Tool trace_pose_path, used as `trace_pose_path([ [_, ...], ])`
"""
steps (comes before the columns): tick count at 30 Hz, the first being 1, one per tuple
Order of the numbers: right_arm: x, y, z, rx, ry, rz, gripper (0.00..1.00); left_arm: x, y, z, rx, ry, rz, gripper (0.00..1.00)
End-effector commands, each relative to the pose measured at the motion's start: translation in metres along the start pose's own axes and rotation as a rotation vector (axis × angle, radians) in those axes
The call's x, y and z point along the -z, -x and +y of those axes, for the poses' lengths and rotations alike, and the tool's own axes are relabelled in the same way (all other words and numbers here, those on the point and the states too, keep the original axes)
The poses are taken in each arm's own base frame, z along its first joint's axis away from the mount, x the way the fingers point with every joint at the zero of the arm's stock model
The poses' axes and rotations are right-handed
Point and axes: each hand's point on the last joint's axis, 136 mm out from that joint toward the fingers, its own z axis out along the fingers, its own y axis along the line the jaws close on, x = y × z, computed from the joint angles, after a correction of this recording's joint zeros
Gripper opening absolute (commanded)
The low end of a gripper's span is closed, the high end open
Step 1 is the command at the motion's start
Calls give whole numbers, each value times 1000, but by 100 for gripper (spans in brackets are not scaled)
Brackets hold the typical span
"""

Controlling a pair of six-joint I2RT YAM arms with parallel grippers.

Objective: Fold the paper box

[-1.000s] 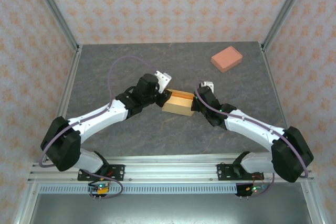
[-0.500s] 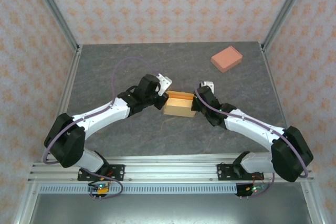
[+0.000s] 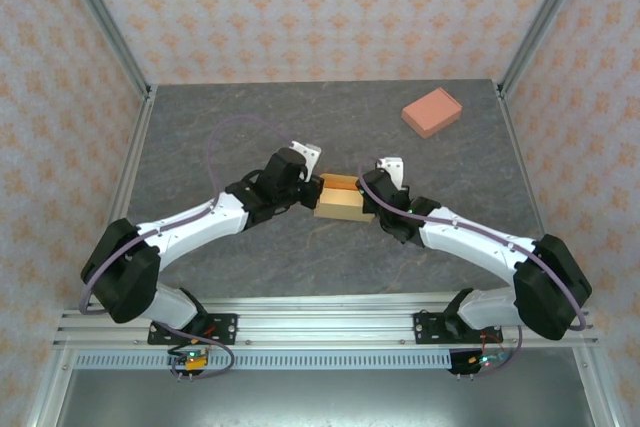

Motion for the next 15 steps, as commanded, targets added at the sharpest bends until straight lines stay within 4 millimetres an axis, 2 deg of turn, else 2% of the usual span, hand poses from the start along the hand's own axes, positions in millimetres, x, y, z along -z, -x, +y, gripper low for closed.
trace_pose_path([
  [1,5,10,0,-17,-23,-27,0,16,30,-17,131,-64,-142,0],
  [12,4,9,-2,-25,-39,-27,0,16,22,-20,339,-57,-186,0],
  [15,3,9,-1,-24,-39,-24,0,14,18,-24,338,-31,-193,0],
])
